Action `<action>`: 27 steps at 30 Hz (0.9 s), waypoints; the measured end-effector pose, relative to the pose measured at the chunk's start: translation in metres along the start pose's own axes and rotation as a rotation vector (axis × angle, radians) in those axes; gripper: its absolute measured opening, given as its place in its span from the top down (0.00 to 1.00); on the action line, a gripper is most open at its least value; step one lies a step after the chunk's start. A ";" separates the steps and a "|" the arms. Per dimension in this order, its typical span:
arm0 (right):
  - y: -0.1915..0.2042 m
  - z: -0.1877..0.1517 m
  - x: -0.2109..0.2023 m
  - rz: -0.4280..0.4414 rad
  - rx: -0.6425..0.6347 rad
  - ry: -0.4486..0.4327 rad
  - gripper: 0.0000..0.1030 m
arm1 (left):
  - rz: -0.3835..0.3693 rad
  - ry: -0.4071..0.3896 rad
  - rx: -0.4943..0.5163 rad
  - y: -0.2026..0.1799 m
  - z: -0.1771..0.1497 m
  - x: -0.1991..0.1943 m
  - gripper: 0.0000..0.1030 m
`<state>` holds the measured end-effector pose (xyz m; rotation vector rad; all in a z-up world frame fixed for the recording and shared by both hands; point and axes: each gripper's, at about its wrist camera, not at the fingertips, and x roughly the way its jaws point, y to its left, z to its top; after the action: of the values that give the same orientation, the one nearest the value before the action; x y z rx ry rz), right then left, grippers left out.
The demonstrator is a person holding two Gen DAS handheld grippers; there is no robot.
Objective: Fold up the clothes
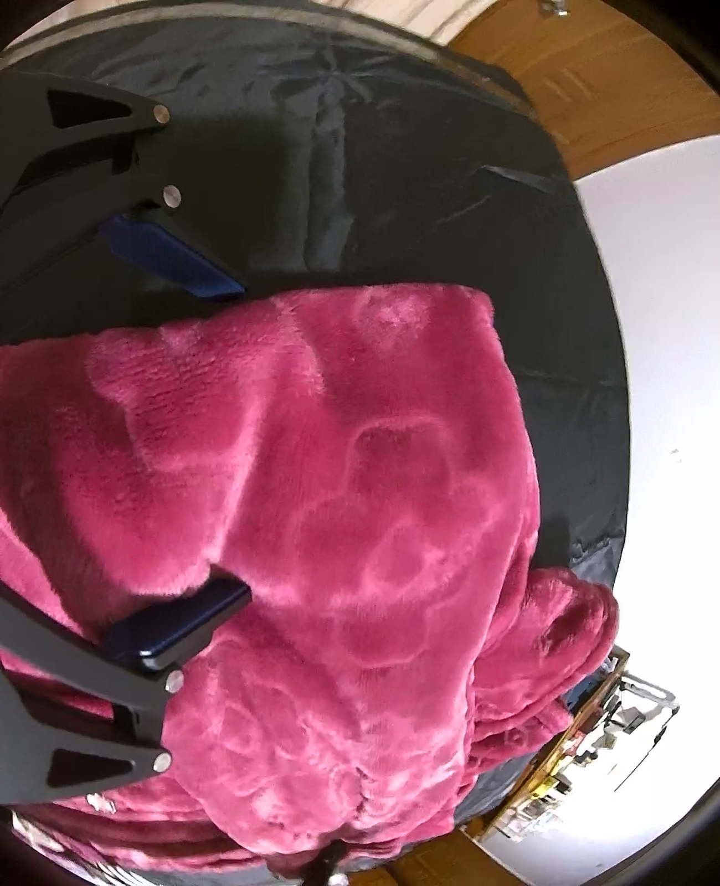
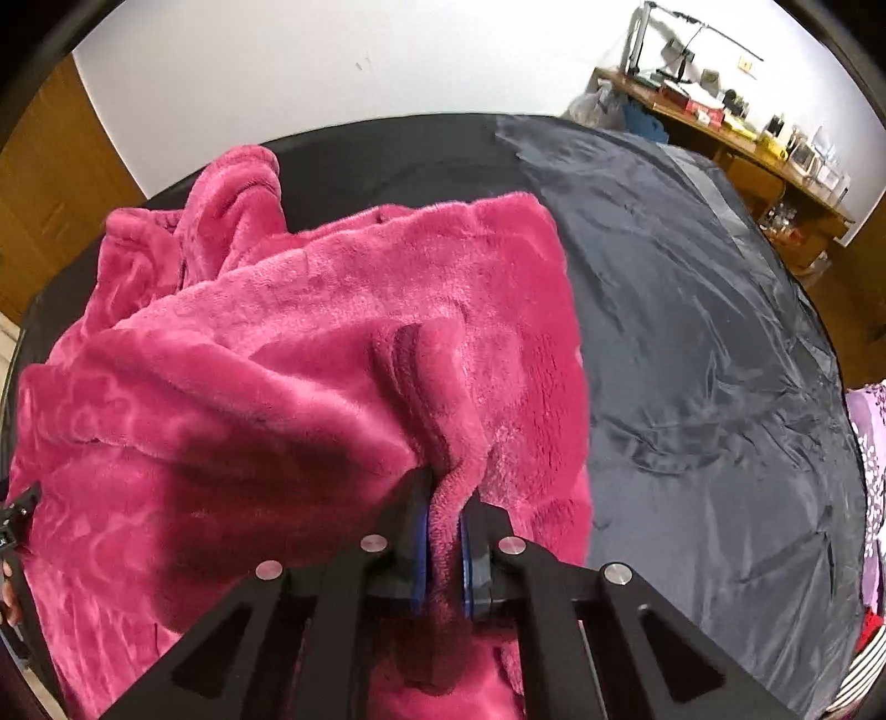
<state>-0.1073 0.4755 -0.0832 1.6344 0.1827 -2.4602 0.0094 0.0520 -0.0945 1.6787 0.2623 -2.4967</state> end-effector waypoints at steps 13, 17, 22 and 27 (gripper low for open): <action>0.025 -0.002 -0.043 -0.066 -0.071 -0.103 0.76 | -0.040 -0.047 0.057 -0.024 0.000 -0.029 0.03; 0.014 -0.003 -0.040 -0.123 -0.029 -0.102 0.69 | -0.042 0.005 0.023 -0.025 -0.003 -0.009 0.01; -0.023 -0.002 -0.050 -0.141 0.119 -0.146 0.38 | -0.032 0.002 0.047 -0.026 0.002 -0.014 0.01; -0.028 -0.004 -0.067 -0.021 0.143 -0.184 0.38 | -0.025 0.000 0.032 -0.027 0.006 -0.020 0.01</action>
<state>-0.0847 0.5090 -0.0224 1.4515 -0.0019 -2.6775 0.0057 0.0770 -0.0717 1.6971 0.2462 -2.5319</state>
